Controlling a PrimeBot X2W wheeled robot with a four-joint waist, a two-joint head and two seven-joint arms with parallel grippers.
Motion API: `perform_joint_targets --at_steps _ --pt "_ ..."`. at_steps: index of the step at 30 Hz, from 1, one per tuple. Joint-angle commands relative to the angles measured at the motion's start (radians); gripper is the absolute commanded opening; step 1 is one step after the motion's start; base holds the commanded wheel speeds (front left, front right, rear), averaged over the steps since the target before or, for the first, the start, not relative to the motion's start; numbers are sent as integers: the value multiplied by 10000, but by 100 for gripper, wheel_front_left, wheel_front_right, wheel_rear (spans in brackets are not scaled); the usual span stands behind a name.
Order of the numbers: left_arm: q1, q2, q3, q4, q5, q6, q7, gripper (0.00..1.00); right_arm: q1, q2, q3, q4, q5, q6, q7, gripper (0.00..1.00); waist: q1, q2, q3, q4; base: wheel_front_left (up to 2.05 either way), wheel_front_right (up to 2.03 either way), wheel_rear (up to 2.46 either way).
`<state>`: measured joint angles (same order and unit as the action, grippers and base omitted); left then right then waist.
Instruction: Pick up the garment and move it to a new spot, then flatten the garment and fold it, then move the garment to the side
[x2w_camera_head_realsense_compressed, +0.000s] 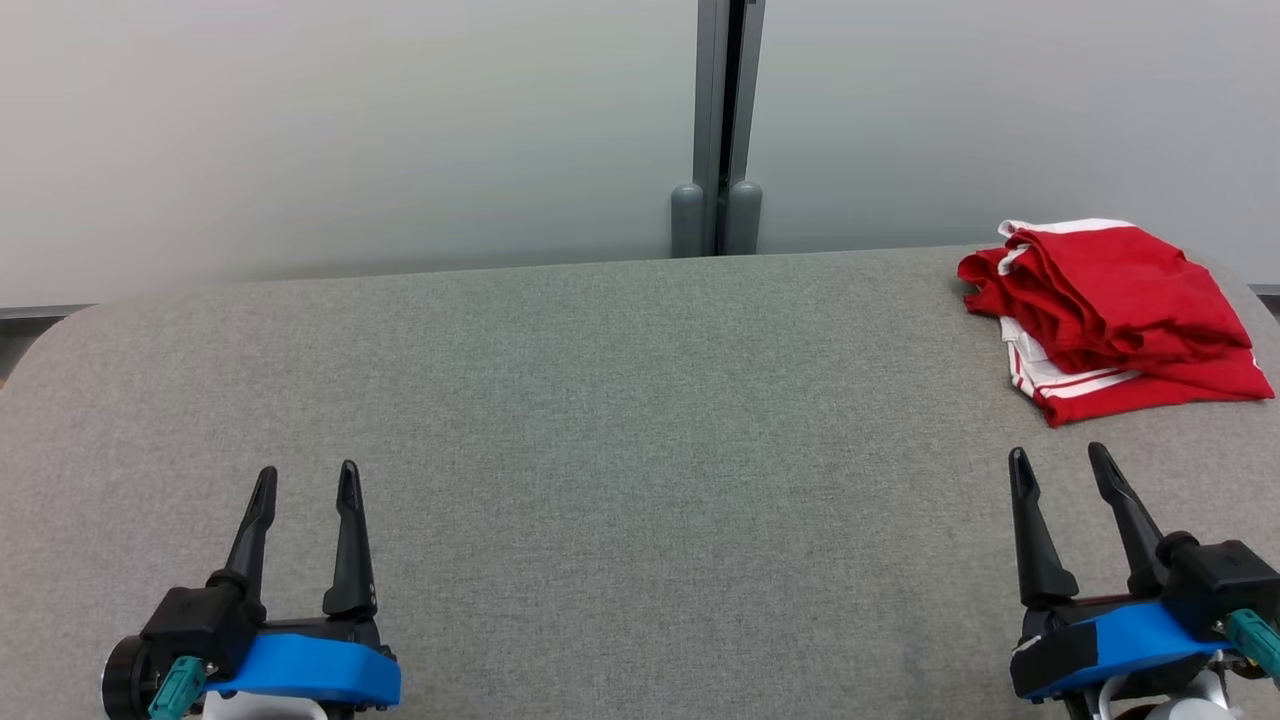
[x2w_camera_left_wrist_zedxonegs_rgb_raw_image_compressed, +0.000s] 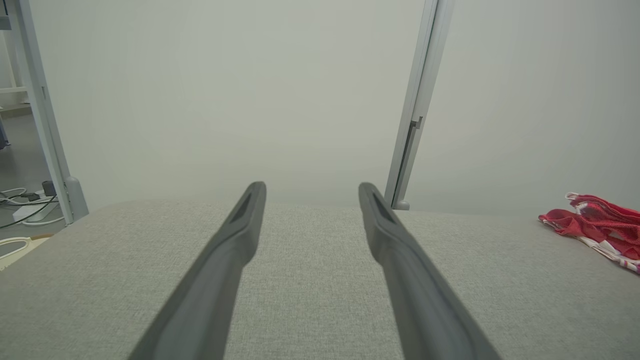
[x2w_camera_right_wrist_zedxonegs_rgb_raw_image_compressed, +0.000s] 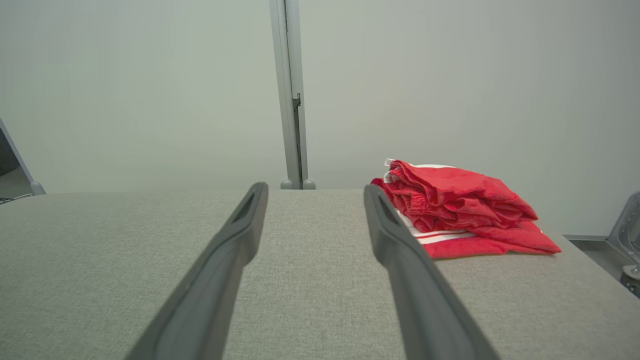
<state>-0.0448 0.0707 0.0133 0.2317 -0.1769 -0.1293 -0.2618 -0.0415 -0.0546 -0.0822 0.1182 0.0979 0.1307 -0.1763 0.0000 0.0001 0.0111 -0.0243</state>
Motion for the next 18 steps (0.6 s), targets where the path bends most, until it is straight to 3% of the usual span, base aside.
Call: perform_joint_targets --at_steps 1,11,12,18 --pt "58 77 -44 29 -64 -25 -41 100 90 36 10 -17 -1 1 23 100 0 -1 -9 -1 0 0 0" --pt "119 171 -43 99 12 70 -41 100 129 47 70 70 67 1 12 100 0 -1 -55 -10 0 0 0" --pt "28 126 -10 104 -12 65 3 0 9 21 69 55 39 0 1 0 0 -1 -56 -10 0 0 0" --pt "149 44 106 501 -497 53 241 0 22 45 5 494 554 0 161 0 0 -1 -59 -4 0 0 0"
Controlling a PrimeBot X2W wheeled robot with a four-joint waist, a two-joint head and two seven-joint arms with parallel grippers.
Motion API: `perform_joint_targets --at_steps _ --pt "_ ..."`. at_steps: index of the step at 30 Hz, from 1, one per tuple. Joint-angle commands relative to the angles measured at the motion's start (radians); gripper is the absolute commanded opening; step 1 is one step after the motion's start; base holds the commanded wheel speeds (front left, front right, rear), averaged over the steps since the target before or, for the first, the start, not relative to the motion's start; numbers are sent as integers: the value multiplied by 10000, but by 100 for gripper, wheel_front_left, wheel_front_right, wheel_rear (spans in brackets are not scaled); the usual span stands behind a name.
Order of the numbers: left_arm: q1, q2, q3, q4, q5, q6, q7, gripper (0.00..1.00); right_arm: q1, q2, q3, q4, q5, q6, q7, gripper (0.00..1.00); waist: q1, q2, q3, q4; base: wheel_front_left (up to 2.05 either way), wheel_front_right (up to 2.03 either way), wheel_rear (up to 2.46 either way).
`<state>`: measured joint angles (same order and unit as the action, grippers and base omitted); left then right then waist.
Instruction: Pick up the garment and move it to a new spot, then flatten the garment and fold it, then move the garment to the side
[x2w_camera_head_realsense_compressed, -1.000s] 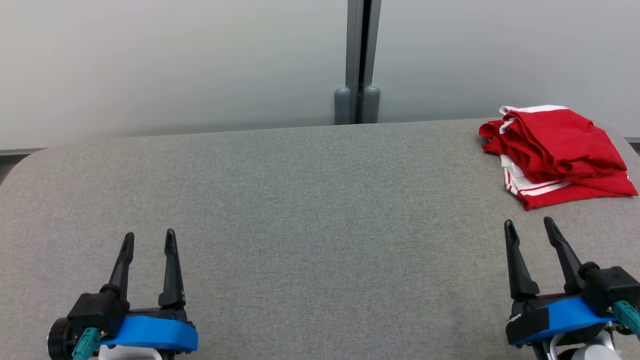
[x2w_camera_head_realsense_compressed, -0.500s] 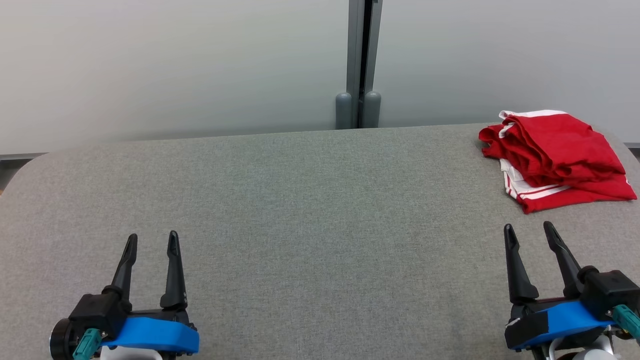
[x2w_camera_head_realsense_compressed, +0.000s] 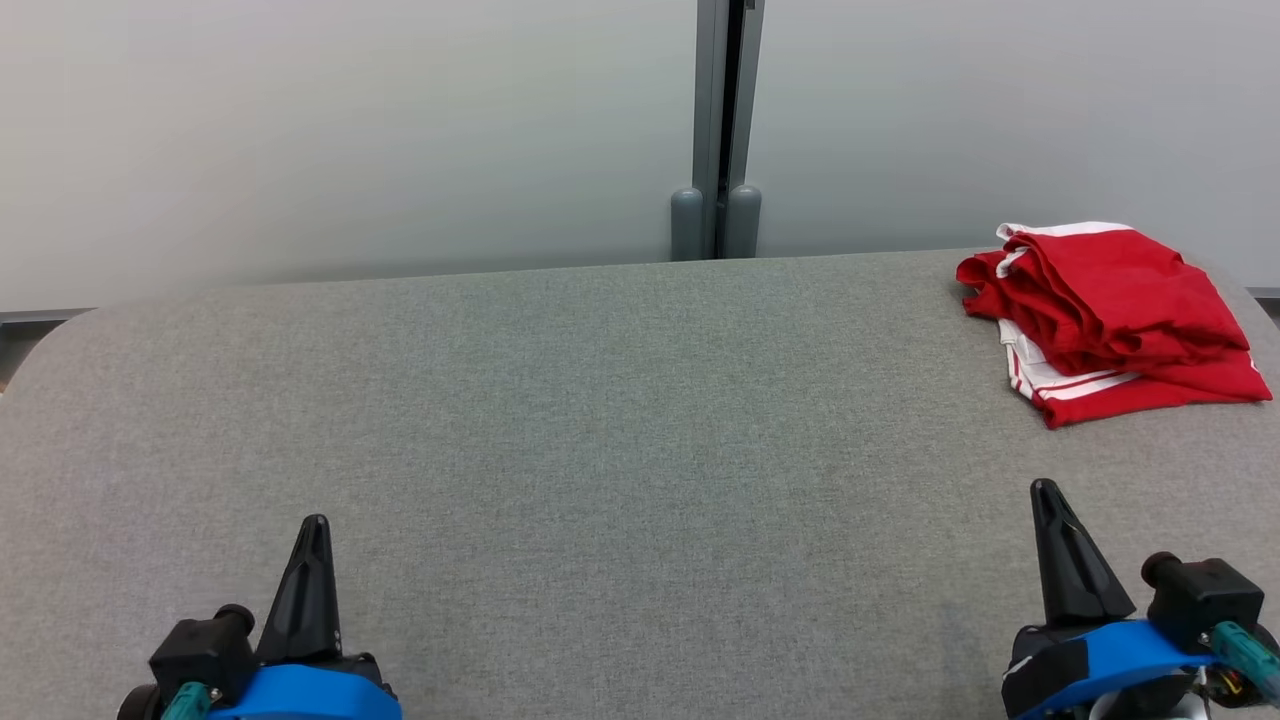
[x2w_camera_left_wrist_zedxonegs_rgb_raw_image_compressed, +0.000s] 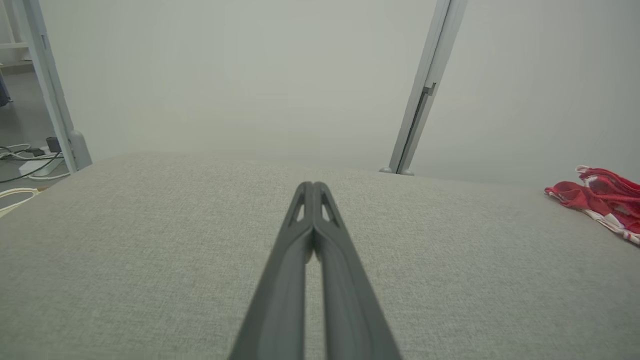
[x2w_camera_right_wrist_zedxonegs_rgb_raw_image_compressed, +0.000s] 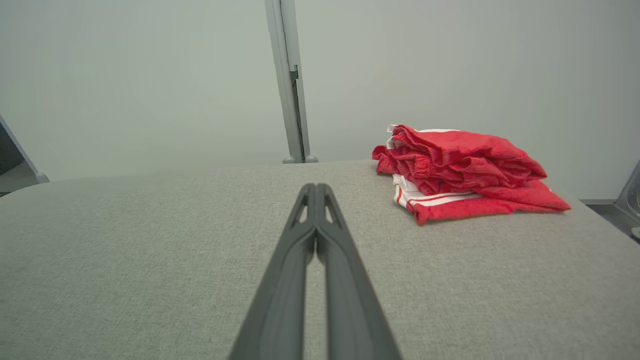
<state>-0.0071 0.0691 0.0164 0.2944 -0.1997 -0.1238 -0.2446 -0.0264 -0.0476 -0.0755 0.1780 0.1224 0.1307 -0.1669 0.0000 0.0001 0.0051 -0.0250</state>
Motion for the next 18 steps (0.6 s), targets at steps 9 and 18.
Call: perform_joint_targets --at_steps 9,18 --pt "-324 31 179 -199 -2007 -11 500 0 -199 -26 -87 -42 2141 0 399 0 0 -1 -1 21 0 0 0" --pt "-405 6 262 -269 -3546 -20 873 0 -273 -28 -108 18 3761 0 687 0 0 -1 -2 39 0 0 0"
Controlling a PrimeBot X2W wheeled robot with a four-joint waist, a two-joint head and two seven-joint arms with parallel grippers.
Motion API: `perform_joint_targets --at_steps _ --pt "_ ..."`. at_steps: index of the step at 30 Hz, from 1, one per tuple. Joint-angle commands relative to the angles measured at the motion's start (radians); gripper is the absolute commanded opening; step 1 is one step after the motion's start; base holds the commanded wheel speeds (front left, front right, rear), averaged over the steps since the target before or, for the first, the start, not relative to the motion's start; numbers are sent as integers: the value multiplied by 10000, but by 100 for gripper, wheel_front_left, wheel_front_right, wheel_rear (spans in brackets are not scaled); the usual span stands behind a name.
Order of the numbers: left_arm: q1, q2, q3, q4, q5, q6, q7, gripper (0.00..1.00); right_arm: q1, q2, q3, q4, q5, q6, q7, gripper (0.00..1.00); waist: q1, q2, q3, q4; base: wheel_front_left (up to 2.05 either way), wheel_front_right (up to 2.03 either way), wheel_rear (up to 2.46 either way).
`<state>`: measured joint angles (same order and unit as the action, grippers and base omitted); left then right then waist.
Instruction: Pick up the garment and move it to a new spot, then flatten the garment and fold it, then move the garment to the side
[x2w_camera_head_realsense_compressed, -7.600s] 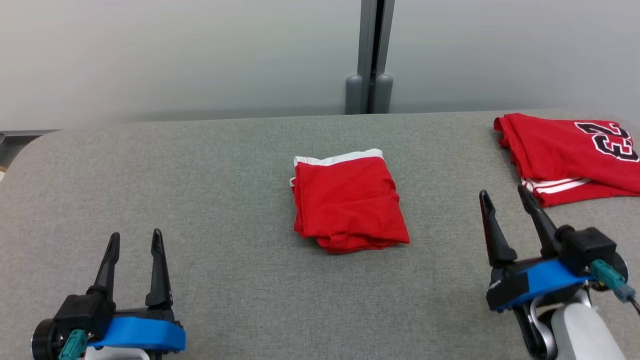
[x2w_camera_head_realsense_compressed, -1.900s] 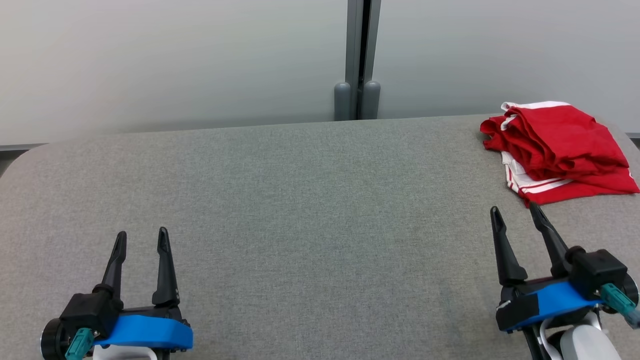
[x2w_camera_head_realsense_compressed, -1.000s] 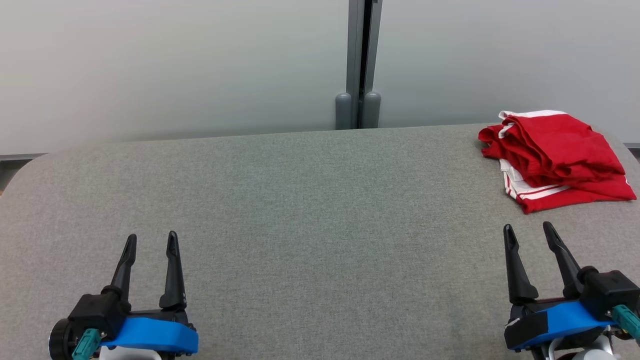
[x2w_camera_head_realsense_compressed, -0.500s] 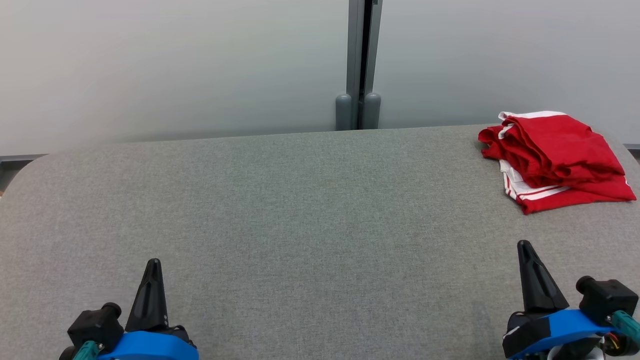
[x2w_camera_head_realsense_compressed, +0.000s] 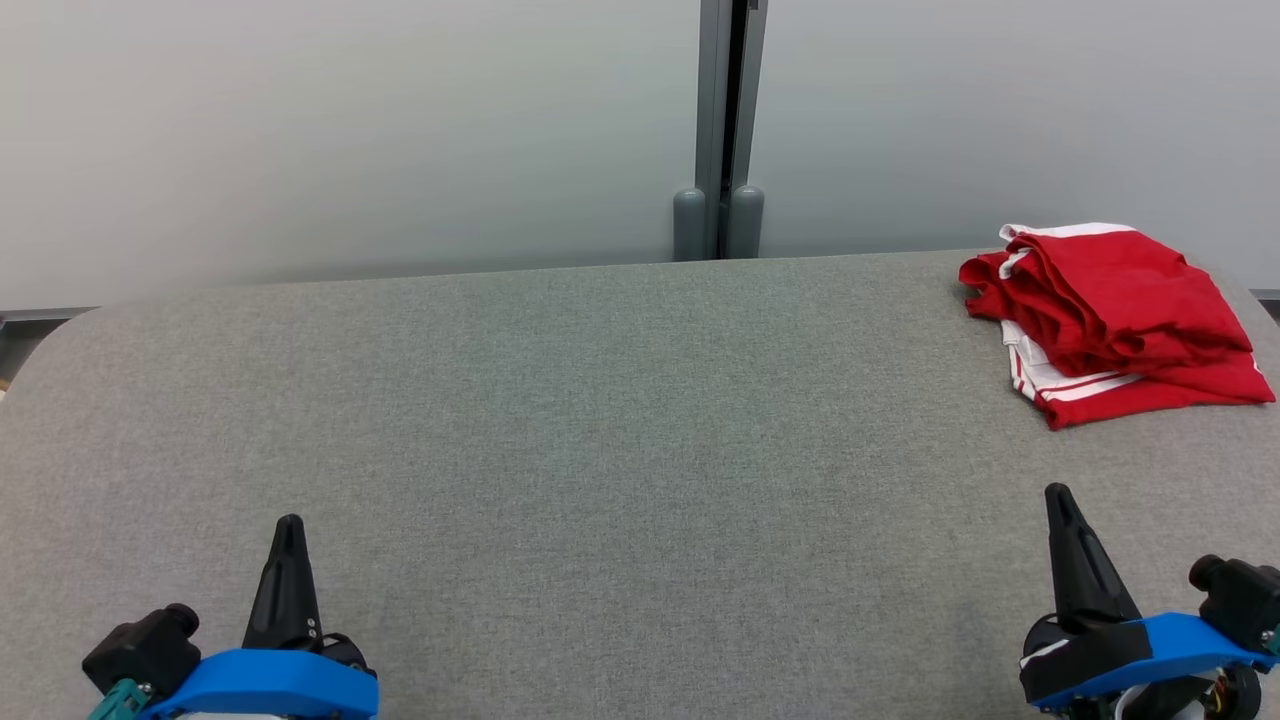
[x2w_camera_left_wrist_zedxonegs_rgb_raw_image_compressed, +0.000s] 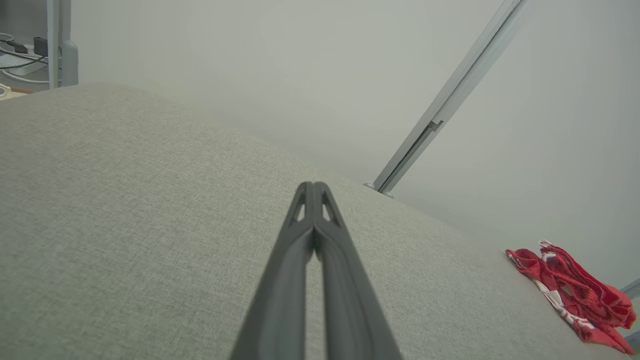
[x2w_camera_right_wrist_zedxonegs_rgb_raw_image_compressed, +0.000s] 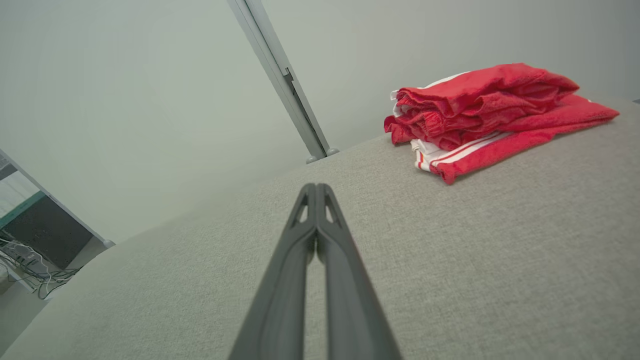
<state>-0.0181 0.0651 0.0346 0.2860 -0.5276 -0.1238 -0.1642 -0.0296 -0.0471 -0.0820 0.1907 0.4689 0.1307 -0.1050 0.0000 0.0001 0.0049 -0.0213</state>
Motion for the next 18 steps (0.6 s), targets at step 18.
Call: perform_joint_targets --at_steps 18 --pt "-465 4 250 -257 -2791 -37 710 0 -406 -37 -108 32 2954 0 571 0 0 -1 -3 37 0 0 0"
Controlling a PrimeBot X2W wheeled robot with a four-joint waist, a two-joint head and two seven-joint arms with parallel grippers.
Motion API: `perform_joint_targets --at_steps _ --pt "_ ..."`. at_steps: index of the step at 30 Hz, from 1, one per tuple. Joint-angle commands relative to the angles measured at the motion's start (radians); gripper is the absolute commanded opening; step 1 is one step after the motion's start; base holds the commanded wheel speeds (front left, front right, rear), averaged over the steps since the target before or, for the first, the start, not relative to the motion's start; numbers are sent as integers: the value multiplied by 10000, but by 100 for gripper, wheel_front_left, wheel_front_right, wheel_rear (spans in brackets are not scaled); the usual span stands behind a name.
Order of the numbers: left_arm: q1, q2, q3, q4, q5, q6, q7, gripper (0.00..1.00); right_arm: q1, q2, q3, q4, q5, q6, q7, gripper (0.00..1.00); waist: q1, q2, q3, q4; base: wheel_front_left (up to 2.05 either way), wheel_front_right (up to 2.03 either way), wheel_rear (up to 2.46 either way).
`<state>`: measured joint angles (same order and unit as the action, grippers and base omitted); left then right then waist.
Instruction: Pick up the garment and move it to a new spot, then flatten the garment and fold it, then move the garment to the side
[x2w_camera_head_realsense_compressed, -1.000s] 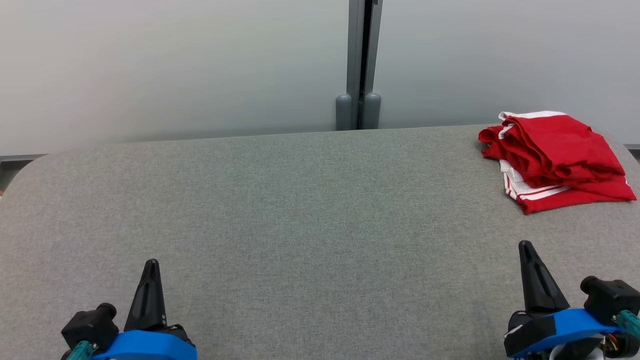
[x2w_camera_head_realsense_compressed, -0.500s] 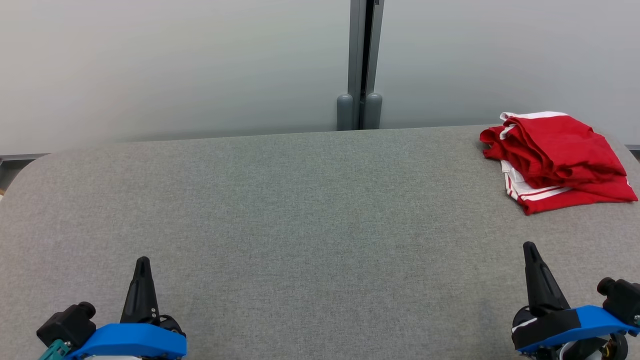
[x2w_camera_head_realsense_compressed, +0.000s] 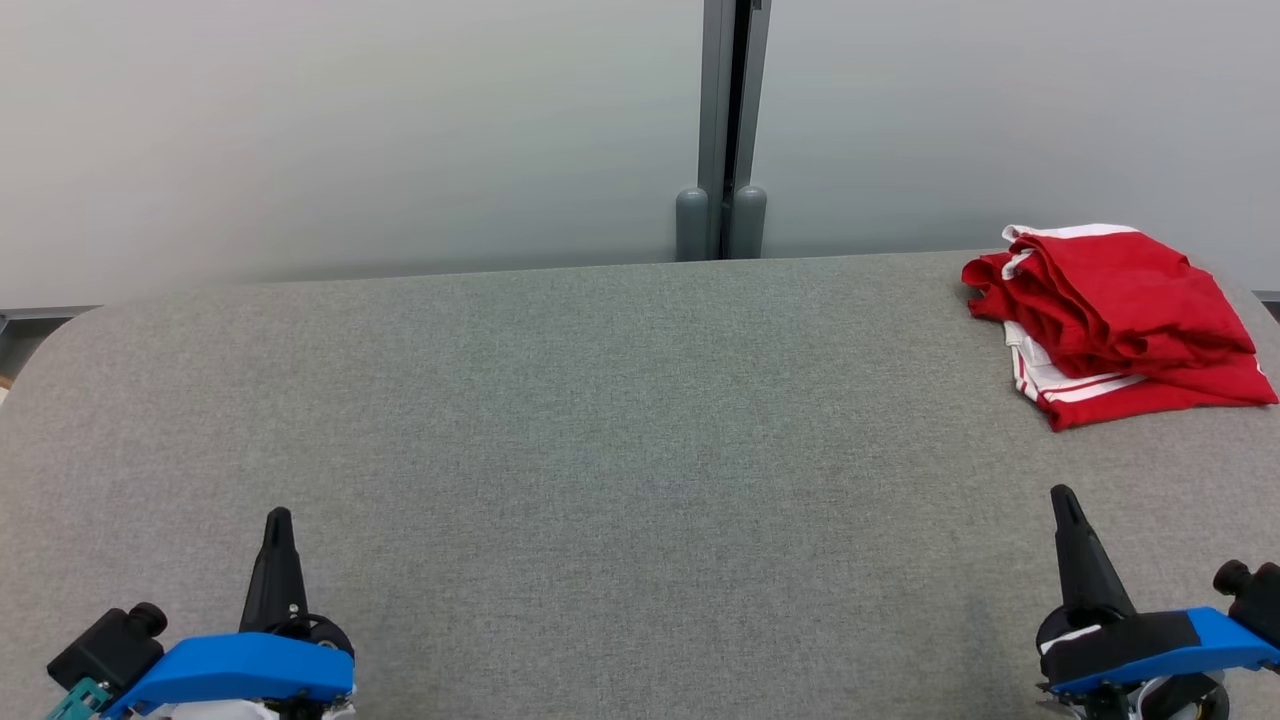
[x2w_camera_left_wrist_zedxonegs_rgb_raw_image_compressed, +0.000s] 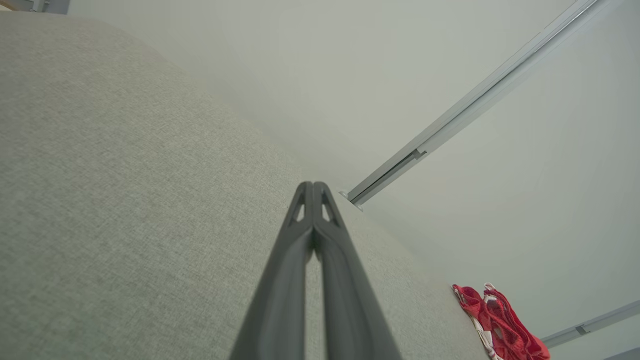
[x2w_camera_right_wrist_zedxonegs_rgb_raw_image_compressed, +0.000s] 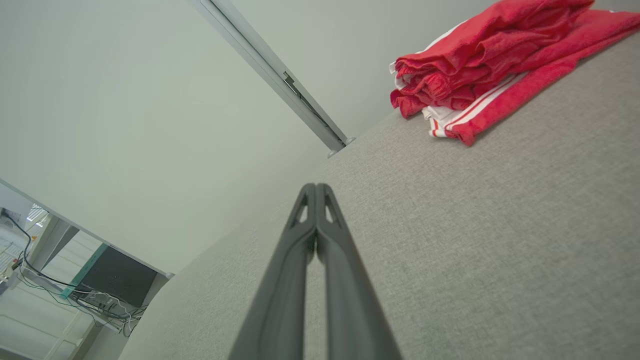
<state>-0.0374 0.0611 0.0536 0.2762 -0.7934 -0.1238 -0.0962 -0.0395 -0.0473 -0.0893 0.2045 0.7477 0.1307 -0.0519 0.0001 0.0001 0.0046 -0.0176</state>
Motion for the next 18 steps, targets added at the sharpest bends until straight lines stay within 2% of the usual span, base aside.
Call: perform_joint_targets --at_steps 1,18 --pt "-278 42 70 -162 -270 -38 64 0 -316 -35 -39 -98 309 0 66 0 -1 -1 0 2 0 0 0" --pt "-435 3 219 -210 -2347 -55 608 0 -438 -39 -99 33 2498 0 492 0 -1 -1 -3 36 0 0 0"
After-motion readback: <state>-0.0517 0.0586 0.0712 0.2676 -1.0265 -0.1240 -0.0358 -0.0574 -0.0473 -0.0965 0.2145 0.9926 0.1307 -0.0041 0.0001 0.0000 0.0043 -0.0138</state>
